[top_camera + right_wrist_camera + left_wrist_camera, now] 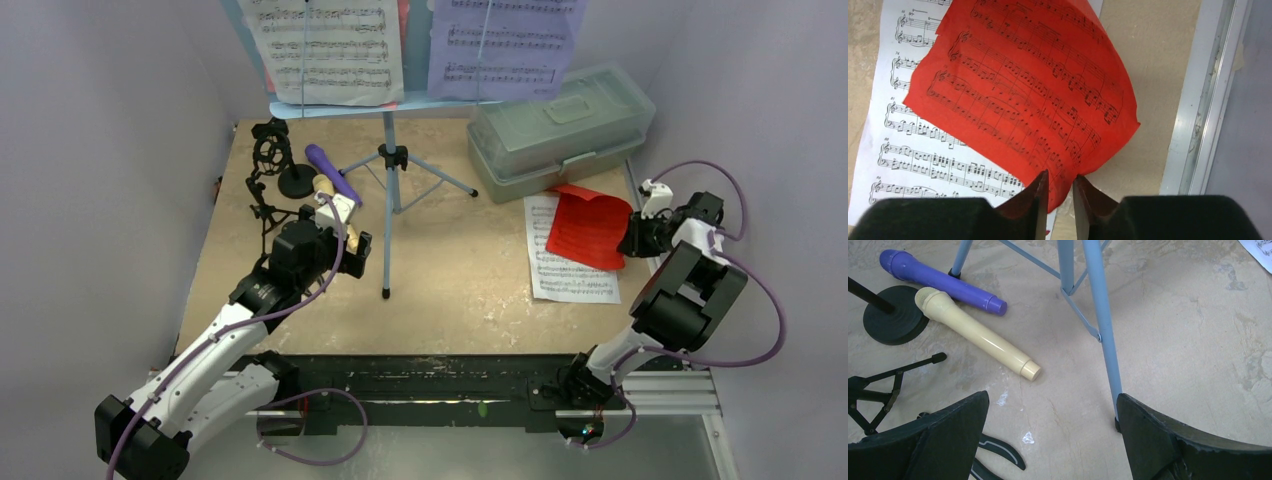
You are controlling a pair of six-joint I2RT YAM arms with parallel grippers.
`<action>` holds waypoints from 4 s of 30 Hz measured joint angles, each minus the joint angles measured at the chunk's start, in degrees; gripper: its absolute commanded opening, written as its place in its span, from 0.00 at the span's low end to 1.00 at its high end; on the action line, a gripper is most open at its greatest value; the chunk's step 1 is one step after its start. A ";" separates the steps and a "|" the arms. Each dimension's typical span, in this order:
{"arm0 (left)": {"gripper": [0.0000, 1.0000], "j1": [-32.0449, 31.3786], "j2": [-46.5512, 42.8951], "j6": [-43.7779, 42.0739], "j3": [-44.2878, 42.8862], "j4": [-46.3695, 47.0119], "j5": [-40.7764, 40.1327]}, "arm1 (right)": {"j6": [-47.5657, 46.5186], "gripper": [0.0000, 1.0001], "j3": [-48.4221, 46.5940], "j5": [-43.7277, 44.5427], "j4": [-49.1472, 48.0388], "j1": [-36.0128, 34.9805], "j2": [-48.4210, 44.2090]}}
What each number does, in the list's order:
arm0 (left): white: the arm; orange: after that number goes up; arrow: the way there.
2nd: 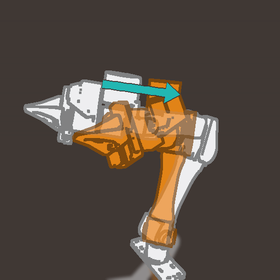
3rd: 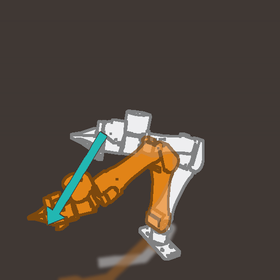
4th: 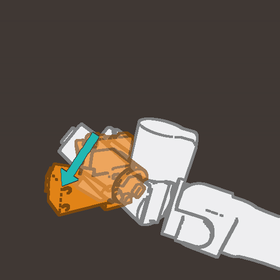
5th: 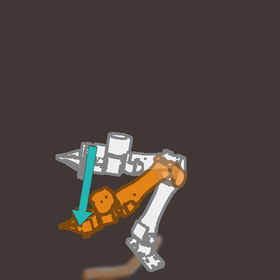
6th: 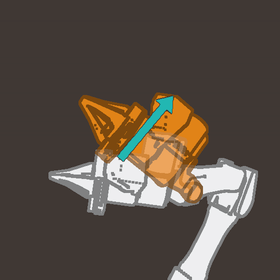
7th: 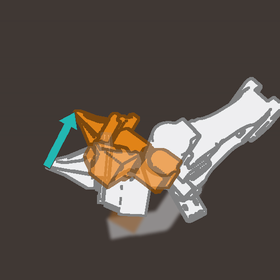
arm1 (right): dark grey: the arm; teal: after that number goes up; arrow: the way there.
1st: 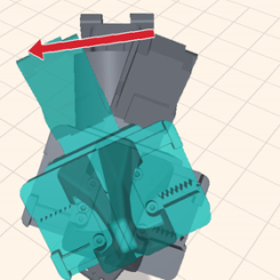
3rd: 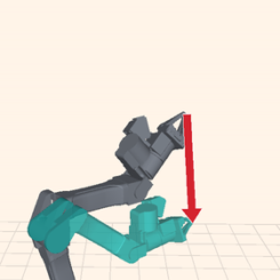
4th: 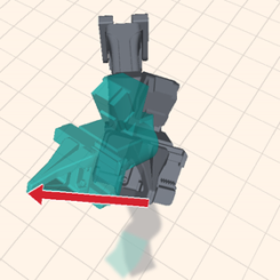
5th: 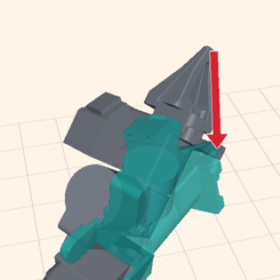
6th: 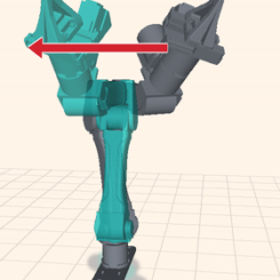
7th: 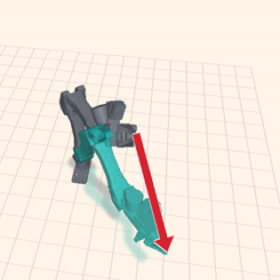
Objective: Pack up the instrument practice props
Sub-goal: Place the sheet music at the center of the board, then pick up the sheet music from the music stand.
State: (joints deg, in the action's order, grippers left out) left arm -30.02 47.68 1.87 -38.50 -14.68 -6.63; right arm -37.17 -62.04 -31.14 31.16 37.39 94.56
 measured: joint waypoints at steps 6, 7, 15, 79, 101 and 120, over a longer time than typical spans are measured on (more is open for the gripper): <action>1.00 0.00 0.00 0.00 0.00 0.00 0.00 | 1.14 0.04 0.00 0.11 -0.37 0.00 2.34; 1.00 0.00 0.02 0.00 0.00 0.00 0.00 | 1.20 0.04 0.00 0.11 -0.35 0.00 2.75; 1.00 0.00 0.11 0.00 0.00 0.00 0.00 | -0.07 0.00 0.00 0.13 2.64 0.31 1.55; 1.00 0.00 0.04 0.00 0.00 0.00 0.00 | -8.74 0.92 -33.46 -35.41 37.42 -12.55 -15.04; 1.00 0.00 0.33 0.00 0.00 -0.02 -0.13 | 107.75 0.98 -25.66 -44.39 -76.98 -20.46 -12.52; 1.00 0.02 0.85 0.00 0.00 0.00 -0.24 | 93.31 0.98 -44.04 -38.77 -57.90 -24.98 -4.79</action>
State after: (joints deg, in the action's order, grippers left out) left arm -30.00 48.53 1.87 -38.50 -14.68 -6.87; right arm 56.14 -106.08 -69.91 -26.74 12.40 89.78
